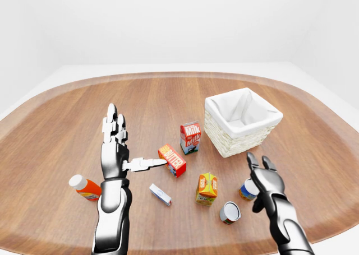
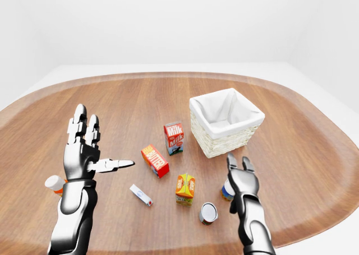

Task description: Pick up the alphabet soup and the tomato sauce, and put them in the basket.

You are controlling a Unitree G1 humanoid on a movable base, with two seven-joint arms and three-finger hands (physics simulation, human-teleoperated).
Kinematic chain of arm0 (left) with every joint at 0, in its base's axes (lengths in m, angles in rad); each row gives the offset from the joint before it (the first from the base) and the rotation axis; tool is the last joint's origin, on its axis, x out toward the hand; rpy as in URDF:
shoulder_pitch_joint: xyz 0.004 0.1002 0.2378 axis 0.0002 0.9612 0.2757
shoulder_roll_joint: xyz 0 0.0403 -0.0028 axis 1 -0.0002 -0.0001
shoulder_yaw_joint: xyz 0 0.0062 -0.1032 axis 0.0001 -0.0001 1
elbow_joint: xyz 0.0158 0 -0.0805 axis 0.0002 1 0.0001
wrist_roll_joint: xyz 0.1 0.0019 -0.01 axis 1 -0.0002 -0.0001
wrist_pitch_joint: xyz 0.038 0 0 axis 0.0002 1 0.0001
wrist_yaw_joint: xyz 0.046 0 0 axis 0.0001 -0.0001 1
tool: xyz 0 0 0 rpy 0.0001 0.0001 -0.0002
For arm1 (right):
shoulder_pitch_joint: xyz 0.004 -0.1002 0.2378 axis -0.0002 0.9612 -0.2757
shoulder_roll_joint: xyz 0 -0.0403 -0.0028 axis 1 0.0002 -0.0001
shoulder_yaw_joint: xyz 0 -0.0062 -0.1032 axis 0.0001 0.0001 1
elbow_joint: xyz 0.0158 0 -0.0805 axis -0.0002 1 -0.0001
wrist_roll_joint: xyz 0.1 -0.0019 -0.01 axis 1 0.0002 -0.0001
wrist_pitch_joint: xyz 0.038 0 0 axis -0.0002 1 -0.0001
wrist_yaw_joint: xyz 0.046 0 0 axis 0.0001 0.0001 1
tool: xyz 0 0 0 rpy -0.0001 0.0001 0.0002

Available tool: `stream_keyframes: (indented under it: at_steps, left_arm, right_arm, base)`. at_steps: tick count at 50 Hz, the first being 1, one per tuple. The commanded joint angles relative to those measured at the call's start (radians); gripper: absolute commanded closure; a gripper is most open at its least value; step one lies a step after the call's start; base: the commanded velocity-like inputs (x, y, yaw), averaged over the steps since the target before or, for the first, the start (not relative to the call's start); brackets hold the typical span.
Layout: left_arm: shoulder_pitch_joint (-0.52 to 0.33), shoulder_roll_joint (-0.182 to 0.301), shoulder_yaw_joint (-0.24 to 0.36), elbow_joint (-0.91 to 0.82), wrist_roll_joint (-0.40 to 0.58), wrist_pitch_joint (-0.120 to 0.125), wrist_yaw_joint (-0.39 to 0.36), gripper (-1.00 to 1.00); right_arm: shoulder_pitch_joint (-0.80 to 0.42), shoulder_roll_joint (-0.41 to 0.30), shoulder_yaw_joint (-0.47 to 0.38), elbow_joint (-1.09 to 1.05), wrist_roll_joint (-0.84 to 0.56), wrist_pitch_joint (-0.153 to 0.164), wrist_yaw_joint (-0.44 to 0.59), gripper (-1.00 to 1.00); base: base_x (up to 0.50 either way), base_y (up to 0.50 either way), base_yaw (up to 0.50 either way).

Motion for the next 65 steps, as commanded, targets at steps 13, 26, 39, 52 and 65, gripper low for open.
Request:
stream_keyframes:
  at_steps: [13, 26, 39, 52, 65]
  left_arm:
    - [0.006, 0.003, 0.002, 0.012, 0.001, 0.0, -0.013, -1.0]
    - [0.006, 0.003, 0.002, 0.012, 0.001, 0.0, -0.013, -1.0]
    - [0.006, 0.003, 0.002, 0.012, 0.001, 0.0, -0.013, -1.0]
    - [0.006, 0.003, 0.002, 0.012, 0.001, 0.0, -0.013, -1.0]
    - [0.006, 0.003, 0.002, 0.012, 0.001, 0.0, -0.013, -1.0]
  right_arm:
    - [-0.057, -0.022, 0.03, 0.148, 0.054, 0.0, -0.072, -1.0]
    - [-0.086, -0.031, 0.049, 0.247, 0.084, 0.0, -0.125, -1.0]
    - [-0.112, -0.043, 0.058, 0.32, 0.116, 0.0, -0.16, -1.0]
    - [-0.126, -0.049, 0.065, 0.363, 0.136, 0.0, -0.181, -1.0]
    - [-0.14, -0.053, 0.074, 0.407, 0.152, 0.0, -0.201, -1.0]
  base:
    - [0.0, 0.0, 0.0]
    - [0.0, 0.0, 0.0]
    - [0.0, 0.0, 0.0]
    - [0.0, 0.0, 0.0]
    - [0.0, 0.0, 0.0]
